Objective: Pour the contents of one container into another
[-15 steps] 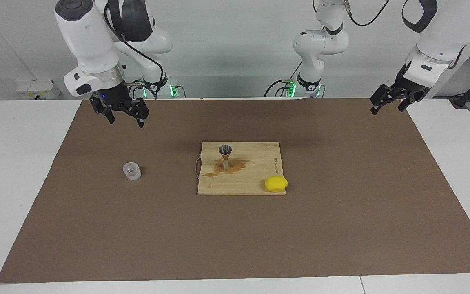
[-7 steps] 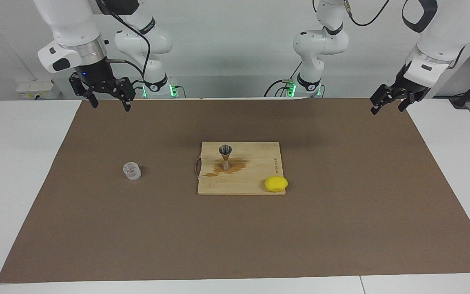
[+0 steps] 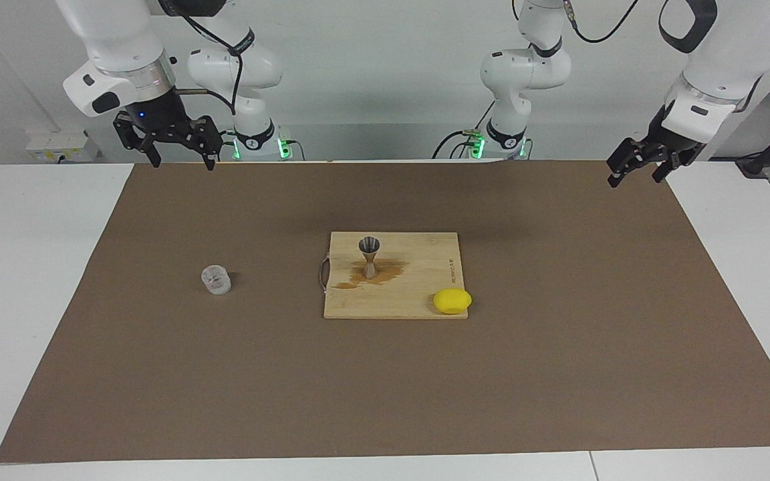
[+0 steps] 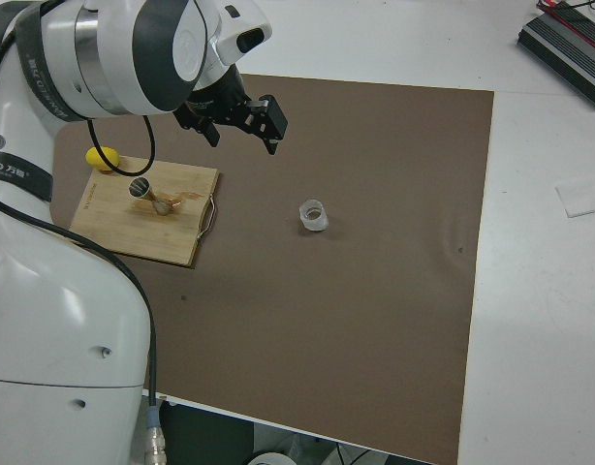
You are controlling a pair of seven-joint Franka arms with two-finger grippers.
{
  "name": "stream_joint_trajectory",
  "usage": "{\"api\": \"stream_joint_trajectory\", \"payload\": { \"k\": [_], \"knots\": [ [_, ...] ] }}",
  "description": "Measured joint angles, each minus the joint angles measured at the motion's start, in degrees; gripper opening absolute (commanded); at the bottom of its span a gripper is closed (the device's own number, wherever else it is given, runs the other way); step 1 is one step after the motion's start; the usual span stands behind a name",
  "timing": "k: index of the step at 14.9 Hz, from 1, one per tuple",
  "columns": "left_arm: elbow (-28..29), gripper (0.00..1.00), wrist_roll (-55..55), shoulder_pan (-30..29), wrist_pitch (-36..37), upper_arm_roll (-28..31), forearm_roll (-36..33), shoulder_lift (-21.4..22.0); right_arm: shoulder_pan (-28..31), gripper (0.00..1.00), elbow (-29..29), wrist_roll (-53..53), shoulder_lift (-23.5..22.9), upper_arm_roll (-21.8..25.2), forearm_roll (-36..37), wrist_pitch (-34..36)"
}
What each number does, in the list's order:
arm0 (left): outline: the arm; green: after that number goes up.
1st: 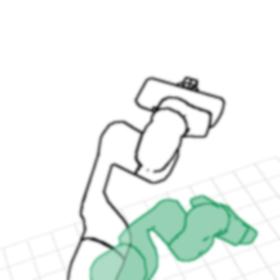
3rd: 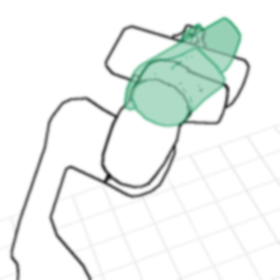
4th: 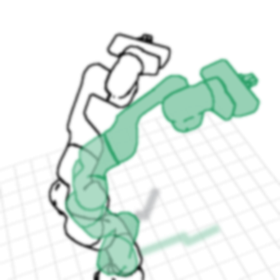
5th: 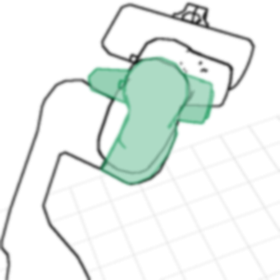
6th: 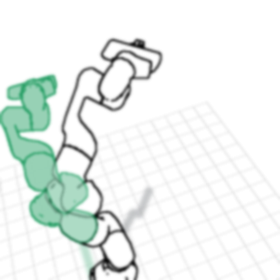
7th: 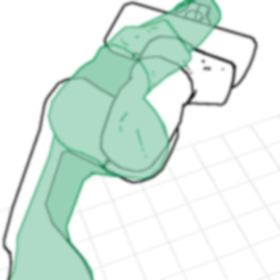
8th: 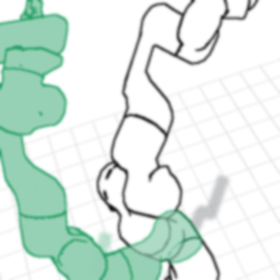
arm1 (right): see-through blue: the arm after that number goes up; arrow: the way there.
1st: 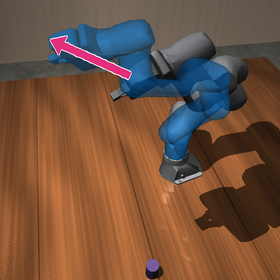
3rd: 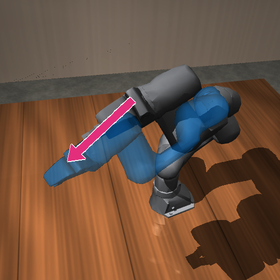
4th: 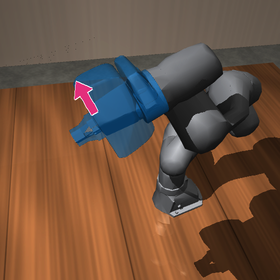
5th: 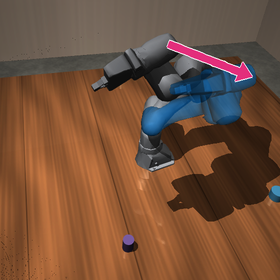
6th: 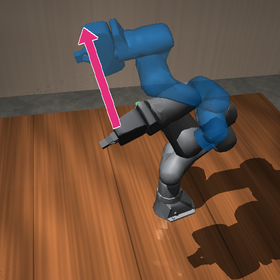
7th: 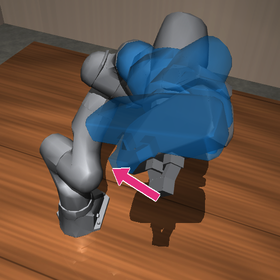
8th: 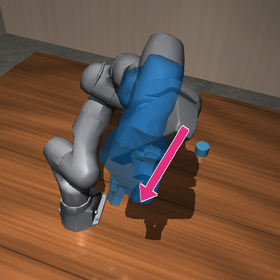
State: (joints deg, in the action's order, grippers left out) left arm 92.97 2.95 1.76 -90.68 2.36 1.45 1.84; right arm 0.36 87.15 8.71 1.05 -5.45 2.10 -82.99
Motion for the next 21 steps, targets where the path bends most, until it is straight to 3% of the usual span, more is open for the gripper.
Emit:
{"api": "stream_joint_trajectory", "payload": {
  "k": [3, 7, 21],
  "knots": [
    [0.0, 1.0, 0.0, 0.0, 0.0, 0.0, 0.0, 0.0, 0.0, 0.99, 1.4, -0.2, 0.4, 0.0, -0.1, -0.1],
    [0.0, 1.0, 0.1, 0.0, 0.0, 0.0, 0.0, 0.0, 0.1, 1.0, 7.0, -0.4, 1.9, 0.1, -0.2, -8.2],
    [0.0, 1.0, 0.2, 0.0, 0.0, 0.0, 0.0, 0.0, 0.0, 1.0, 9.7, -0.4, 3.6, 0.0, -0.3, -7.6]
  ]
}}
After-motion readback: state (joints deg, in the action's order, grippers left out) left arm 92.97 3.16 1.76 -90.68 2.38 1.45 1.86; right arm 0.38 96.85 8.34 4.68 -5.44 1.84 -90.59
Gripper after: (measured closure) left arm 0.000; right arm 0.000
